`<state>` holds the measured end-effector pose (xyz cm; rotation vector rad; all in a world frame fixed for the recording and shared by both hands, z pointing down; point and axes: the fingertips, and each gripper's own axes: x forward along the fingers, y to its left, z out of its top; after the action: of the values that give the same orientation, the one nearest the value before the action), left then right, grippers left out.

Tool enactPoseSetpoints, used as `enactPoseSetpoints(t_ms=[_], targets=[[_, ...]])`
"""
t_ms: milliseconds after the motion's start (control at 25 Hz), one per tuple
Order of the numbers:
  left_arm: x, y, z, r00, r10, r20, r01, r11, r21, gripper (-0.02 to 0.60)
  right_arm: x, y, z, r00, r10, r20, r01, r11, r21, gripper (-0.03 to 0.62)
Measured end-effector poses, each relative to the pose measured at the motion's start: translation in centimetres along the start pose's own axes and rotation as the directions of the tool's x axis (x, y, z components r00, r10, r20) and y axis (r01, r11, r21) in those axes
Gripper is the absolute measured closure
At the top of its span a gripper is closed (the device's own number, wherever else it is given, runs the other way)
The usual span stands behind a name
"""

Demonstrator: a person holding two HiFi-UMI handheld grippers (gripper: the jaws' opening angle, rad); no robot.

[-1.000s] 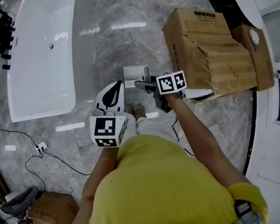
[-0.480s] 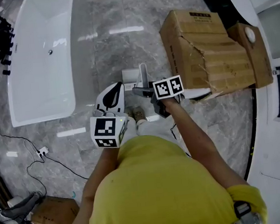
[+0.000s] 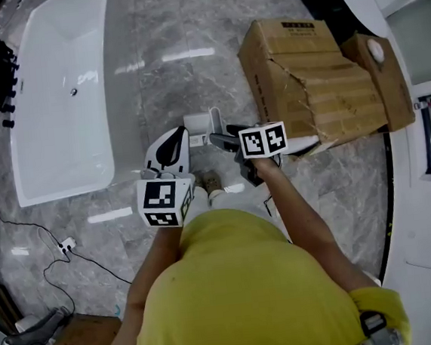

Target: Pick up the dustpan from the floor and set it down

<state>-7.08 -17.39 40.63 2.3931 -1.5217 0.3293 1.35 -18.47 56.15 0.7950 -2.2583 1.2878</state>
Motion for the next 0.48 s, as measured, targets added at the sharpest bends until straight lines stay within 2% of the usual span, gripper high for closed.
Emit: enactPoseSetpoints(t_ms=[80,160,280,480], targets=[[0.2,-0.1,0.7,1.0,-0.004,0.014,0.004,1.0,0.008,0.578,-1.9,-0.3,2.1,0.994,-0.068,0.091,0.073,0.996,-0.044,0.407],[0.5,0.0,1.9,0.999,-0.004,0.036,0.003,1.0,0.018,0.578,-4.3,-0.1,5.1,0.968,-0.148,0.201,0.175,0.977,-0.122,0.565],[0.5,0.5,4.0,0.996,0.009,0.084,-0.012,0.999,0.041,0.578,-8.0,2.2,10.0,0.907,-0.186,0.377,0.289,0.927,-0.238,0.582],[0.1,1.7,9.1,0.981,0.051,0.186,-0.064,0.996,0.066,0.578,-14.1,8.4,16.5,0.771,-0.126,0.625,0.433,0.822,-0.369,0.583]])
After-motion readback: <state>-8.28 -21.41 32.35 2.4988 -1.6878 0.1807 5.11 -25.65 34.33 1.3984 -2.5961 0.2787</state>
